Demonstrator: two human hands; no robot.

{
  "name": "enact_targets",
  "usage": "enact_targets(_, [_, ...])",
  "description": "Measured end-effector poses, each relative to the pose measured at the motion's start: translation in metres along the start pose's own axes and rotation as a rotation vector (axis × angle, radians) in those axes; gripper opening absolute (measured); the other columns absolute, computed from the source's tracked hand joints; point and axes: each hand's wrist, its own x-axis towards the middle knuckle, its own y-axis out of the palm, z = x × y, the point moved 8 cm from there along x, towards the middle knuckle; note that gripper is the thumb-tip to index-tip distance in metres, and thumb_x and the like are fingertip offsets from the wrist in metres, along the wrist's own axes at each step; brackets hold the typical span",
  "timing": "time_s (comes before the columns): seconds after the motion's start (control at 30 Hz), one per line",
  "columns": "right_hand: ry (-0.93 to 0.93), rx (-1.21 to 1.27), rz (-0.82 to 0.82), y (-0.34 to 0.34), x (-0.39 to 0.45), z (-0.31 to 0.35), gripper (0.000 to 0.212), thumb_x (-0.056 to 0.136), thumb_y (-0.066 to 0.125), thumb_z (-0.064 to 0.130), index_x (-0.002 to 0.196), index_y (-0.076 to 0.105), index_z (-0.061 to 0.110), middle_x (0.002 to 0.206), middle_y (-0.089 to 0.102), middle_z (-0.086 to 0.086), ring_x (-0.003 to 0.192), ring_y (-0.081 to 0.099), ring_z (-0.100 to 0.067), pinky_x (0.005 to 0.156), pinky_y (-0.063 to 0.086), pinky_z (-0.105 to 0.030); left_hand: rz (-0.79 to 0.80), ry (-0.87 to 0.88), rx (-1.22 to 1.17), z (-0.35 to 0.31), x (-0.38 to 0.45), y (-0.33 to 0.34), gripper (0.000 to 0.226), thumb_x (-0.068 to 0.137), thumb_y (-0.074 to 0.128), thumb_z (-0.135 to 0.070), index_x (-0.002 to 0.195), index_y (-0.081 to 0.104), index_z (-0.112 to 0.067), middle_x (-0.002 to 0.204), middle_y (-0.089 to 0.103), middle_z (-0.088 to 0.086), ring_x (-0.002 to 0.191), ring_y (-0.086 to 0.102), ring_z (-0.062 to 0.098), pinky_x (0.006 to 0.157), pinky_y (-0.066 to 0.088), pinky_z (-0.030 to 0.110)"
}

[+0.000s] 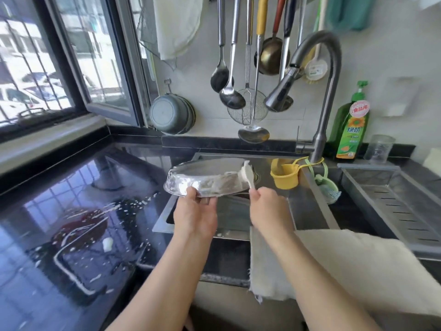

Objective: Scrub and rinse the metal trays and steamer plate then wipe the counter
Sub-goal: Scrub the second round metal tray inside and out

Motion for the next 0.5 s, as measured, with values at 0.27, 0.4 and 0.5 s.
enact_targets(0.27, [-0.034,0.032,0.013,0.011,-0.006,-0.008,0.041,0.106,0.039,0.044,0.076,0.052,0.019,0.069,0.055,0.0,0.077,0.055,-0.033,0.062,0.036,-0.038,-0.093,-0.016,-0.022,-0.025,-0.008,-0.016,0.025,0.109,0.035,-0.003,0.113,0.06,0.001,0.113,0.07,0.023,0.099,0.069,0.035,0.064,0.061,0.049])
enact_targets(0.4, [-0.22,0.052,0.109,0.03,-0.03,0.01,0.047,0.104,0.045,0.042,0.065,0.046,0.016,0.057,0.048,0.002,0.066,0.047,-0.029,0.058,0.029,-0.037,-0.243,0.079,-0.017,-0.061,0.0,-0.047,0.03,0.107,0.034,0.003,0.116,0.062,-0.001,0.106,0.07,0.024,0.093,0.07,0.042,0.062,0.061,0.056])
enact_targets(0.5, [-0.132,0.049,0.13,0.031,-0.014,-0.01,0.046,0.103,0.048,0.042,0.069,0.058,0.012,0.061,0.057,-0.001,0.068,0.054,-0.029,0.059,0.038,-0.037,-0.294,0.064,0.028,-0.079,0.008,-0.063,0.031,0.106,0.035,0.001,0.111,0.065,-0.006,0.126,0.071,0.02,0.108,0.073,0.036,0.071,0.062,0.06])
